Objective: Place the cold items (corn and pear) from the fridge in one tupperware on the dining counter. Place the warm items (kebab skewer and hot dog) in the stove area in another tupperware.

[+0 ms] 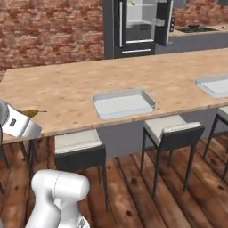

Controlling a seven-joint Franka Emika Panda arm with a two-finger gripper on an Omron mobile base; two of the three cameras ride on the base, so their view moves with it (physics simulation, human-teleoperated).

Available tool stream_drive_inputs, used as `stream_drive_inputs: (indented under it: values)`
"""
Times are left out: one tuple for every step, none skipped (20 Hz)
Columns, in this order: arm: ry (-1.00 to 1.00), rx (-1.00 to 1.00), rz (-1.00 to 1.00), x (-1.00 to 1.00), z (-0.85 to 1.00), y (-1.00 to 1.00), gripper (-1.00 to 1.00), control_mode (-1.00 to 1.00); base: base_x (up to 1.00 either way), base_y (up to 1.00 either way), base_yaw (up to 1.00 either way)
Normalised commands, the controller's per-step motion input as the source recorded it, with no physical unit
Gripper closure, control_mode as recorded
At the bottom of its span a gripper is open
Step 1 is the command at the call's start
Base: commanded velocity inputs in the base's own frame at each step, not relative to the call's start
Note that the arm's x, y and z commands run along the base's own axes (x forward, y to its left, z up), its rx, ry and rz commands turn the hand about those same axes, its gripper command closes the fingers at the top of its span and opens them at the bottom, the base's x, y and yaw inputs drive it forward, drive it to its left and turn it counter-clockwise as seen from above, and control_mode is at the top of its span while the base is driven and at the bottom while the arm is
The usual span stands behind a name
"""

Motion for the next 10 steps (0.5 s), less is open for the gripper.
stream_drive_inputs:
  values:
    - [0.00,0.00,0.00,0.00,0.00,0.00,1.00,1.00,0.98,-0.90,0.46]
    - [0.00,0.00,0.00,0.00,0.00,0.00,1.00,1.00,0.94,-0.93,0.44]
    - [0.00,0.00,0.00,0.00,0.00,0.00,1.00,1.00,0.93,-0.94,0.44]
    - [0.00,0.00,0.00,0.00,0.00,0.00,1.00,1.00,0.93,-0.94,0.44]
    - [0.00,0.00,0.00,0.00,0.00,0.00,1.00,1.00,0.94,-0.92,0.44]
    - [0.00,0.00,0.00,0.00,0.00,0.00,1.00,1.00,0.94,-0.89,0.44]
    - [0.00,0.00,0.00,0.00,0.00,0.00,1.00,1.00,0.93,-0.87,0.44]
    - [0.00,0.00,0.00,0.00,0.00,0.00,1.00,1.00,0.90,-0.90,0.42]
    - [0.00,0.00,0.00,0.00,0.00,0.00,1.00,1.00,0.86,-0.94,0.39]
    - [0.00,0.00,0.00,0.00,0.00,0.00,1.00,1.00,0.85,-0.97,0.36]
